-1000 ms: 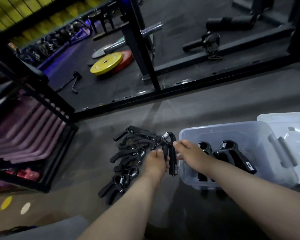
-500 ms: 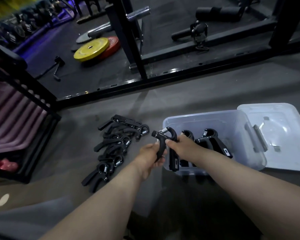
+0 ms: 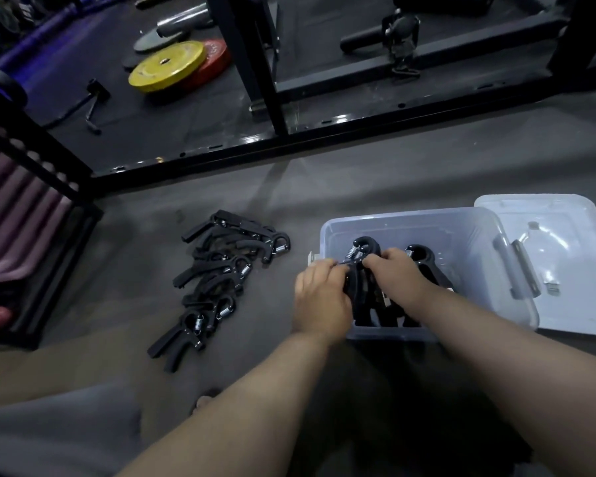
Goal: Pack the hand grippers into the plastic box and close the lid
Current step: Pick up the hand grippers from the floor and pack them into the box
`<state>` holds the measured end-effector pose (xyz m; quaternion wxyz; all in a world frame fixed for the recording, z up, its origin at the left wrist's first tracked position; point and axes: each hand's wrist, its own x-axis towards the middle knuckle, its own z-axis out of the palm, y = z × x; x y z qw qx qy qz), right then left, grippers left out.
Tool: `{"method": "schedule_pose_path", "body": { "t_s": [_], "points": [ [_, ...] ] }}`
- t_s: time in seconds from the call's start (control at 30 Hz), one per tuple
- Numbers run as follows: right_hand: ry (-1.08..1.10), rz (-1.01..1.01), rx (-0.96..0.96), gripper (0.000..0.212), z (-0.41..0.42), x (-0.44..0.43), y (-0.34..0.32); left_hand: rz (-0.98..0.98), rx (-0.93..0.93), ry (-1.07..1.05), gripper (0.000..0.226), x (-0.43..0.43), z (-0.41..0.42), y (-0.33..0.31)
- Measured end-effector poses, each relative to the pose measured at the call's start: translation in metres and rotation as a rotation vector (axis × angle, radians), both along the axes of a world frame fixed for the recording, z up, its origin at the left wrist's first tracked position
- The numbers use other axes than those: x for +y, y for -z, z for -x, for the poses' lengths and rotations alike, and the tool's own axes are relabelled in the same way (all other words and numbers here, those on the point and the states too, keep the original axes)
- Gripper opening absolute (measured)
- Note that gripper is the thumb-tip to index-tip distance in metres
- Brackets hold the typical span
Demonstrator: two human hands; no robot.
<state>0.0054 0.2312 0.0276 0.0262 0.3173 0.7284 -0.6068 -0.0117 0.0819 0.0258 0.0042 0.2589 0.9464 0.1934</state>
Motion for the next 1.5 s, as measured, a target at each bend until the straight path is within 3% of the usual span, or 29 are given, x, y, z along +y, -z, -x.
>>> {"method": "schedule_pose_path", "body": {
  "t_s": [0.13,0.43,0.67,0.8,0.97,1.1,1.27,1.33,1.5],
  "points": [
    [-0.078,-0.122,-0.063,0.016,-0.002,0.001,0.007,0.126,-0.175,0.065,0.049,-0.017,0.001,0.019],
    [-0.08,-0.061,-0.019,0.021,0.011,-0.018,0.009,0.065,-0.169,-0.006,0.063,-0.014,-0.002,0.027],
    [-0.15,-0.134,-0.064,0.021,0.02,-0.025,0.025,0.075,-0.132,-0.024,0.058,-0.015,-0.001,0.03],
    [-0.141,-0.098,-0.03,0.022,0.018,-0.021,0.019,0.008,-0.149,-0.012,0.04,-0.01,-0.003,0.028],
    [-0.105,-0.039,-0.017,0.023,0.015,-0.02,0.018,-0.061,-0.234,-0.094,0.066,0.003,0.0,0.019],
    [-0.118,-0.021,-0.075,0.013,0.018,-0.017,0.025,0.0,-0.193,-0.083,0.053,0.004,-0.001,0.019],
    [-0.133,-0.03,-0.106,0.007,0.021,-0.012,0.029,-0.011,-0.182,-0.076,0.057,0.004,-0.003,0.019],
    [-0.146,-0.052,-0.106,0.005,0.023,-0.011,0.028,-0.013,-0.186,-0.082,0.046,0.004,-0.004,0.019],
    [-0.058,-0.022,-0.104,0.018,0.024,-0.006,0.027,-0.015,-0.234,-0.124,0.037,0.014,-0.006,0.01]
  ]
}}
